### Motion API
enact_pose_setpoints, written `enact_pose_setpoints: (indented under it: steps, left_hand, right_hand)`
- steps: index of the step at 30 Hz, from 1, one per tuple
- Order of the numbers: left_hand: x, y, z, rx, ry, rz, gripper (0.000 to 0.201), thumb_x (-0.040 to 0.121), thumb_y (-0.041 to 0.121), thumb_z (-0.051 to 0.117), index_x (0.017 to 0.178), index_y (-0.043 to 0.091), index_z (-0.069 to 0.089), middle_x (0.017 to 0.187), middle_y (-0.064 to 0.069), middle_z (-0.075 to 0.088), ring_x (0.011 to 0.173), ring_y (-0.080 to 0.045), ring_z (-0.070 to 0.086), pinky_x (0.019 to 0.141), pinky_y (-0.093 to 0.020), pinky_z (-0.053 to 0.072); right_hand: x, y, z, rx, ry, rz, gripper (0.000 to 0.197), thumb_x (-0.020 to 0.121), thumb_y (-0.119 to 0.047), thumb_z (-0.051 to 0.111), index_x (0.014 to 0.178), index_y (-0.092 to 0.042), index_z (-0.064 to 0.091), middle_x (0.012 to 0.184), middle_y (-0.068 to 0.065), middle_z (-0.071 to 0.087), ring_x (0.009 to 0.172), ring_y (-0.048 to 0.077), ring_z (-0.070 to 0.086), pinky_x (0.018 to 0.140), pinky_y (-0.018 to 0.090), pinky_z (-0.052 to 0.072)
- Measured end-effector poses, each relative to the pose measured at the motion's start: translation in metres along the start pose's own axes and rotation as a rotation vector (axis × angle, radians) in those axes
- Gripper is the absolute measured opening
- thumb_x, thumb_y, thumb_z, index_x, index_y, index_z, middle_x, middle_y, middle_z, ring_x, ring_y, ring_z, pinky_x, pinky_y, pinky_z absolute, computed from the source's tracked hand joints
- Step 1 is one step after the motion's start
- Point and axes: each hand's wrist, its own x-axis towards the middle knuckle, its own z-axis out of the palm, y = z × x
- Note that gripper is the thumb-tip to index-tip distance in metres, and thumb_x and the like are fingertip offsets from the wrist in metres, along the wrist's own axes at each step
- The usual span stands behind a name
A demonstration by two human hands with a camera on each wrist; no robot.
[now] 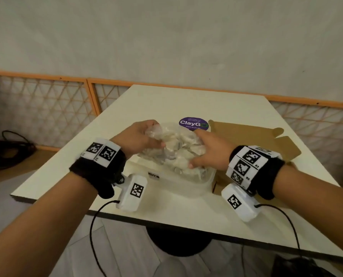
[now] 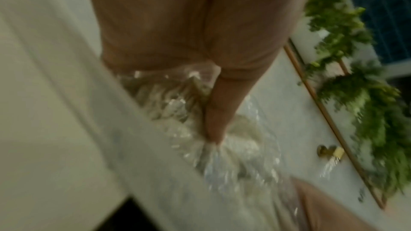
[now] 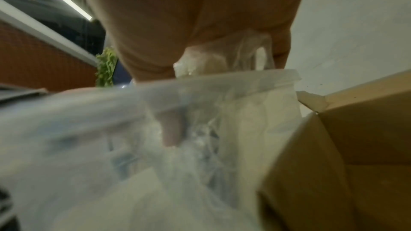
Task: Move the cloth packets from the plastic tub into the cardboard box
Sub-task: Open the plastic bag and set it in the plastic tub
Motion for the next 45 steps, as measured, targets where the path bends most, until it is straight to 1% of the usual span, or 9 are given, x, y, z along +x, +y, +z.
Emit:
enact_pose_setpoints:
  steps: [5, 9, 14, 18, 21, 27, 32, 37, 45]
  left_hand:
    - [-0.009, 0.012, 0.010, 0.054, 0.380, -0.075, 0.076, 0.076, 0.035, 0.076, 0.137, 0.034, 0.032, 0.142, -0.004, 0.028, 0.129, -0.027, 0.036, 0.106, -0.042, 0.037]
    - [-0.019, 0.028, 0.032, -0.557, 0.110, -0.251, 0.082, 0.073, 0.042, 0.078, 0.138, 0.030, 0.029, 0.130, -0.005, 0.046, 0.108, -0.034, 0.060, 0.083, -0.044, 0.056]
    - [-0.006, 0.022, 0.044, -0.498, 0.274, -0.109, 0.061, 0.081, -0.002, 0.059, 0.128, 0.026, 0.033, 0.113, -0.004, 0.054, 0.093, -0.023, 0.060, 0.061, -0.033, 0.055]
    - [-0.004, 0.016, 0.046, -0.452, 0.263, 0.025, 0.063, 0.079, -0.015, 0.051, 0.124, 0.026, 0.035, 0.102, -0.001, 0.052, 0.086, -0.018, 0.055, 0.064, -0.031, 0.050]
    - [0.002, 0.009, 0.050, -0.434, 0.263, 0.069, 0.077, 0.077, -0.018, 0.056, 0.135, 0.023, 0.027, 0.103, -0.006, 0.057, 0.081, -0.017, 0.058, 0.067, -0.030, 0.050]
    - [0.000, 0.007, 0.061, 0.040, 0.706, 0.211, 0.058, 0.070, 0.019, 0.081, 0.115, 0.017, 0.044, 0.106, 0.002, 0.043, 0.095, -0.013, 0.044, 0.086, -0.026, 0.039]
    - [-0.006, 0.021, 0.082, -0.186, 0.329, 0.233, 0.038, 0.076, 0.039, 0.074, 0.060, 0.018, 0.047, 0.059, -0.002, 0.051, 0.058, -0.017, 0.049, 0.063, -0.036, 0.045]
    - [-0.006, 0.022, 0.079, -0.348, 0.262, 0.210, 0.024, 0.084, 0.023, 0.071, 0.066, 0.014, 0.058, 0.061, 0.000, 0.060, 0.055, -0.010, 0.056, 0.058, -0.025, 0.048]
    - [-0.009, 0.019, 0.085, -0.722, 0.075, 0.085, 0.024, 0.090, 0.003, 0.059, 0.107, -0.012, 0.064, 0.104, -0.025, 0.068, 0.097, -0.030, 0.068, 0.086, -0.030, 0.056]
  right_hand:
    - [-0.005, -0.006, -0.002, 0.055, 0.228, -0.023, 0.052, 0.075, -0.016, 0.065, 0.121, -0.018, 0.041, 0.097, 0.005, 0.060, 0.097, 0.031, 0.054, 0.089, 0.038, 0.045]
    - [-0.012, -0.013, 0.008, -0.074, 0.363, -0.130, 0.040, 0.079, -0.009, 0.059, 0.115, -0.020, 0.045, 0.094, -0.004, 0.051, 0.095, 0.022, 0.050, 0.106, 0.053, 0.031]
    - [-0.030, -0.006, 0.016, 0.187, 0.318, -0.153, 0.050, 0.072, -0.045, 0.072, 0.117, -0.035, 0.052, 0.124, -0.005, 0.034, 0.121, 0.015, 0.031, 0.110, 0.035, 0.025]
    - [-0.039, -0.002, 0.016, 0.601, 0.420, 0.050, 0.058, 0.075, -0.037, 0.073, 0.123, -0.034, 0.040, 0.102, -0.008, 0.047, 0.090, 0.008, 0.052, 0.079, 0.021, 0.045]
    - [-0.037, -0.005, 0.018, 0.573, 0.385, 0.065, 0.021, 0.079, -0.021, 0.071, 0.087, -0.020, 0.051, 0.068, -0.005, 0.044, 0.060, 0.010, 0.043, 0.055, 0.015, 0.035]
    - [-0.029, -0.013, 0.018, 0.534, 0.499, 0.058, 0.023, 0.084, -0.012, 0.061, 0.071, -0.010, 0.042, 0.066, 0.002, 0.042, 0.060, 0.014, 0.041, 0.058, 0.024, 0.033]
    - [-0.026, -0.027, 0.024, 0.513, 0.490, -0.031, 0.008, 0.087, -0.007, 0.054, 0.092, -0.010, 0.049, 0.071, -0.001, 0.045, 0.063, 0.013, 0.044, 0.051, 0.015, 0.035]
    - [-0.031, -0.021, 0.019, 0.659, 0.437, -0.113, 0.010, 0.085, -0.014, 0.062, 0.093, -0.019, 0.059, 0.076, -0.007, 0.057, 0.073, 0.015, 0.057, 0.074, 0.033, 0.052]
    - [-0.028, -0.010, 0.011, 0.599, 0.566, -0.033, 0.009, 0.080, -0.014, 0.070, 0.088, -0.011, 0.069, 0.077, -0.004, 0.064, 0.070, 0.005, 0.058, 0.067, 0.008, 0.046]
